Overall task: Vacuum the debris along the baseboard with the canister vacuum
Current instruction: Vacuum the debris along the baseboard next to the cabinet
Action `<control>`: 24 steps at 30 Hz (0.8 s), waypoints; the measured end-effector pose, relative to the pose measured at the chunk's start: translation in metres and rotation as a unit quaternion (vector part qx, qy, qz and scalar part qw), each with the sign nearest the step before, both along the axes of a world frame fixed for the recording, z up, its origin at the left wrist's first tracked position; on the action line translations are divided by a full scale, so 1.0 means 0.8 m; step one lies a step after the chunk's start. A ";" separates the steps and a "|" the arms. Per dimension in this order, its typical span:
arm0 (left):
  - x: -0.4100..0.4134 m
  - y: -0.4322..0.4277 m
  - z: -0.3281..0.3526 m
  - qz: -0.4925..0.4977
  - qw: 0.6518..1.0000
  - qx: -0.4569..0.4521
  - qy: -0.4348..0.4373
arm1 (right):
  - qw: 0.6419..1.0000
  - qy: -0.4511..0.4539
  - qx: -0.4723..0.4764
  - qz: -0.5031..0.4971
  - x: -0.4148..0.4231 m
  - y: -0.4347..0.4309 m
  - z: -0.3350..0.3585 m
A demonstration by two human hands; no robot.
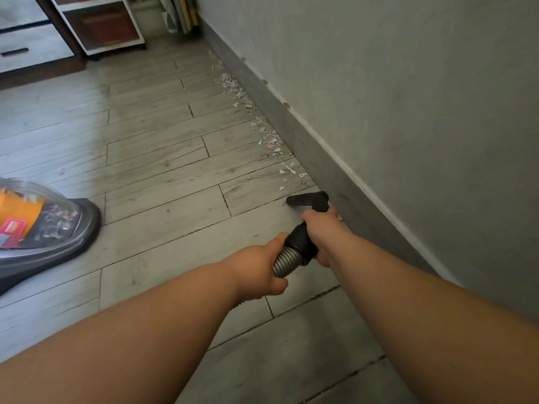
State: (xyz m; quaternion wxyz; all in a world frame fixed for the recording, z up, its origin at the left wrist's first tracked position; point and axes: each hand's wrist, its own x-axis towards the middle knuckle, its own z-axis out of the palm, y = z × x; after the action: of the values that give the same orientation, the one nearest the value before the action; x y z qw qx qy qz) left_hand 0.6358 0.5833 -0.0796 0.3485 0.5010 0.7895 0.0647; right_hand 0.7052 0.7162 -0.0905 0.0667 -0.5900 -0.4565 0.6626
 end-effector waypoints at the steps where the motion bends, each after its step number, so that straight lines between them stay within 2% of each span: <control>1: 0.001 -0.005 0.000 0.003 1.000 0.000 0.003 | 1.000 0.000 -0.005 0.007 -0.001 -0.005 0.000; 10: -0.010 -0.024 0.000 0.014 1.000 -0.012 0.003 | 1.000 -0.002 -0.006 0.014 -0.014 -0.024 -0.003; 24: -0.010 0.065 -0.023 -0.017 0.999 -0.006 -0.027 | 0.997 -0.014 0.033 -0.073 0.003 0.049 -0.013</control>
State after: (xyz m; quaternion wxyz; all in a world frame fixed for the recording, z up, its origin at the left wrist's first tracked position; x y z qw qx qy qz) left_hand 0.6282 0.6356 -0.0979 0.3733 0.5103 0.7718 0.0674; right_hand 0.7073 0.7557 -0.1009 0.1277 -0.6288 -0.4346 0.6320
